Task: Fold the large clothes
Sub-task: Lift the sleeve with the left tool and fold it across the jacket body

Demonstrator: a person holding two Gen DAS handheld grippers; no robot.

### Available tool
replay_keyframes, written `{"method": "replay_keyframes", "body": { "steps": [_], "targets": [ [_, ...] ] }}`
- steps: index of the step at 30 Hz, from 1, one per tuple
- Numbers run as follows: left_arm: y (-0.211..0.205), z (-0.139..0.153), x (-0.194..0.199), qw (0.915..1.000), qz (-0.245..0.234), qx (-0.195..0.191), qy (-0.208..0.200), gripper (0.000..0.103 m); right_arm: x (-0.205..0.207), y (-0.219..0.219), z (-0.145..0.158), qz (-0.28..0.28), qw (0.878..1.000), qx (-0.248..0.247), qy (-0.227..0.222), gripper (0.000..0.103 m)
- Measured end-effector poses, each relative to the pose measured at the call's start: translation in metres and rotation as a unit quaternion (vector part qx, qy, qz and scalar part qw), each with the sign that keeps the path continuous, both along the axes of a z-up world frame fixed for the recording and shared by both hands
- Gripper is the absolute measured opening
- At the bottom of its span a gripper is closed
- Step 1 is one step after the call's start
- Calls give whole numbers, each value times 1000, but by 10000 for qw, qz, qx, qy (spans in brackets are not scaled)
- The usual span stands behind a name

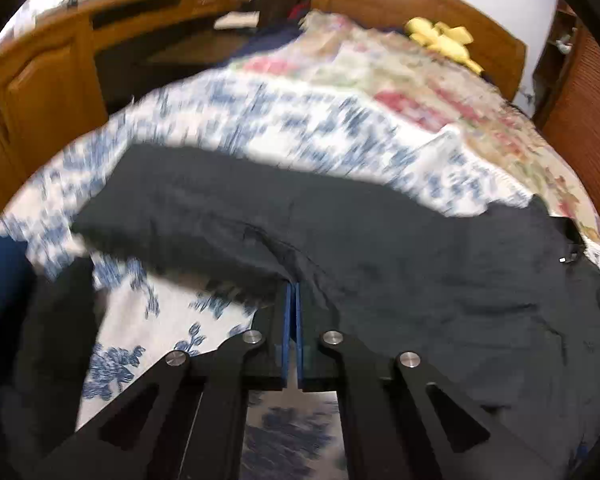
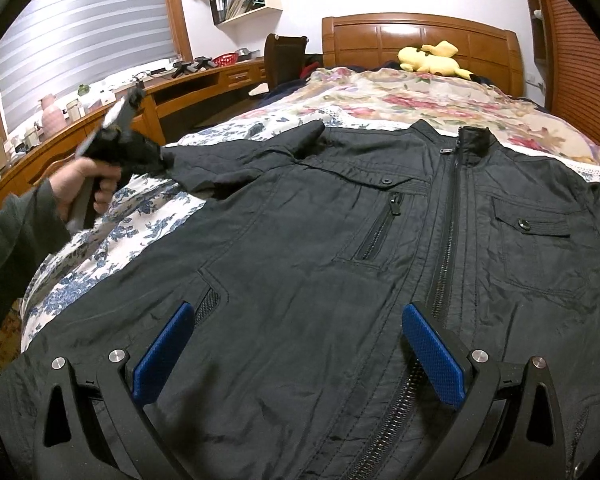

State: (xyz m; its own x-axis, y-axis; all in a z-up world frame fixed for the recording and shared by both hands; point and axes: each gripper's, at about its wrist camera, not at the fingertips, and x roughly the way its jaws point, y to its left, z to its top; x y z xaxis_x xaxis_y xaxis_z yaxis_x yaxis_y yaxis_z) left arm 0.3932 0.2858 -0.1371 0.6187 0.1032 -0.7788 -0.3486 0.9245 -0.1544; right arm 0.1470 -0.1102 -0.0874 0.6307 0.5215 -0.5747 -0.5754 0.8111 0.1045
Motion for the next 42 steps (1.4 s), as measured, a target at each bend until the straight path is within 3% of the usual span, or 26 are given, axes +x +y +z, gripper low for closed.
{"method": "replay_keyframes", "body": {
  "steps": [4, 9, 12, 18, 19, 20, 23, 25, 30, 38, 42],
  "targets": [
    [-45, 52, -7, 9984, -400, 238, -326, 2, -3, 0, 0, -20, 10000, 31, -50, 103],
    [-110, 92, -27, 9911, -1133, 361, -606, 2, -4, 2, 0, -43, 9999, 56, -97, 103],
    [-138, 97, -40, 9866, -1439, 489, -597, 2, -5, 3, 0, -57, 9999, 68, -130, 103],
    [-155, 93, -57, 9808, -1641, 953, -447, 6, -6, 4, -3, -55, 9998, 68, -187, 103],
    [-154, 93, -62, 9800, -1692, 947, -441, 16, -5, 4, -2, -50, 9998, 63, -184, 103],
    [-155, 94, -67, 9795, -1710, 956, -466, 34, -5, 5, -3, -47, 9998, 53, -185, 103],
    [-152, 102, -83, 9778, -1699, 1019, -677, 65, -3, 5, -4, -36, 9998, 42, -187, 103],
    [-147, 106, -88, 9778, -1625, 1043, -812, 75, -3, 5, -4, -33, 9998, 40, -191, 103],
    [-123, 93, -81, 9836, -1303, 1048, -682, 77, -2, 5, -5, -34, 9998, 31, -201, 103],
    [-84, 28, -65, 9921, -865, 907, -96, 77, -2, 5, -5, -33, 9998, 27, -213, 103],
    [-68, -1, -60, 9954, -714, 615, 170, 77, -1, 3, -6, -16, 9998, 13, -214, 103]
  ]
}}
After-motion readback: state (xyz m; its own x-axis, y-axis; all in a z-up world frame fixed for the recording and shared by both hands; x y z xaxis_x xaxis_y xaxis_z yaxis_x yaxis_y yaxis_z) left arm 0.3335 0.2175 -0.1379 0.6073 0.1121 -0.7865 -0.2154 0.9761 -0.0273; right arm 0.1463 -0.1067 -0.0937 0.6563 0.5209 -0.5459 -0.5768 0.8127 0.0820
